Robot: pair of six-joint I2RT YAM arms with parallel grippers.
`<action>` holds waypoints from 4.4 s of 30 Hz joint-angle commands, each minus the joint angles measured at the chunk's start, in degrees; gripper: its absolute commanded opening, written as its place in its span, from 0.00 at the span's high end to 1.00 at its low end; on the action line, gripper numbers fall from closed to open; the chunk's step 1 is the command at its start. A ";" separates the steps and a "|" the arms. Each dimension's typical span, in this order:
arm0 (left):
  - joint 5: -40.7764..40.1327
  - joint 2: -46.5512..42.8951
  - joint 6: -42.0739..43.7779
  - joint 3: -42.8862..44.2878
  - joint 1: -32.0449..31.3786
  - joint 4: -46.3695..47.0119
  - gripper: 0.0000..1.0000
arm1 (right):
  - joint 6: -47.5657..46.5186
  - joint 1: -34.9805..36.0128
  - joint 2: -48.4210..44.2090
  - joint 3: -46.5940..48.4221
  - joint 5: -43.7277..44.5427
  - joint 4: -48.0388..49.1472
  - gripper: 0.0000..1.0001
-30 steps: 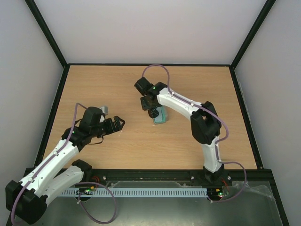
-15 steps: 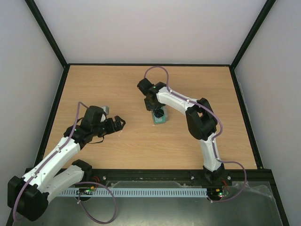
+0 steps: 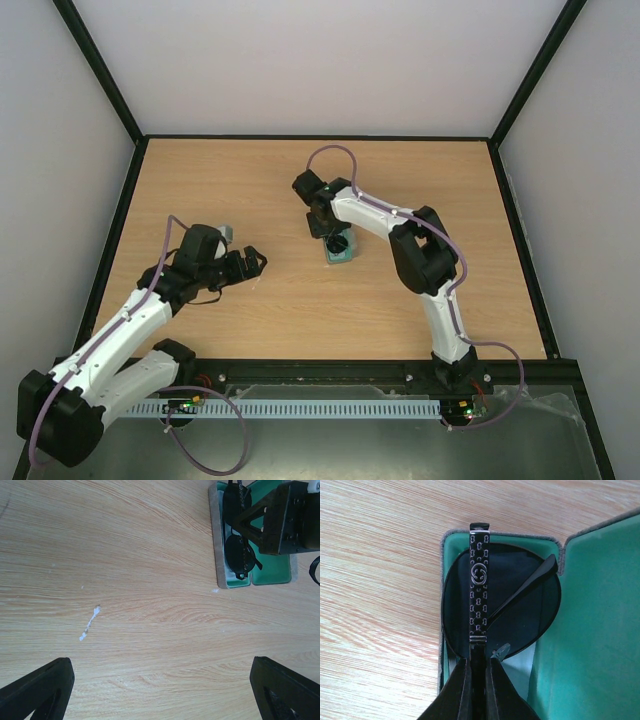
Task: Organize the sunglasses
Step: Place the sunglasses in the sunglasses case, then close the sunglasses case at the center of the board.
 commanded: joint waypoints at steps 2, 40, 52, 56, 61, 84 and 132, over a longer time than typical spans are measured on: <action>0.76 0.34 0.84 0.05 0.36 0.57 0.01 | -0.07 -1.18 0.35 -1.72 -1.13 1.85 0.99; 0.98 1.03 0.40 -1.24 0.36 1.98 0.01 | 1.25 -2.13 -1.75 -11.11 -8.31 8.84 0.99; 1.02 0.83 0.16 -1.40 0.36 2.04 0.01 | 1.51 -2.13 -5.16 -10.00 -6.53 6.78 0.86; 1.11 0.71 0.13 -1.54 0.36 2.06 0.01 | 1.82 -2.13 -5.83 -9.45 -6.26 6.26 0.79; 1.03 0.24 -0.01 -1.58 0.36 2.05 0.01 | 2.29 -2.15 -6.87 -9.11 -6.55 6.11 0.74; 6.62 9.87 -2.86 -4.18 -0.23 17.94 0.01 | 2.63 -10.11 -24.12 -13.58 -21.74 10.32 0.51; 9.61 52.59 -8.20 11.28 -5.51 37.23 0.77 | 9.77 -27.51 -22.59 -27.74 -43.15 25.77 0.91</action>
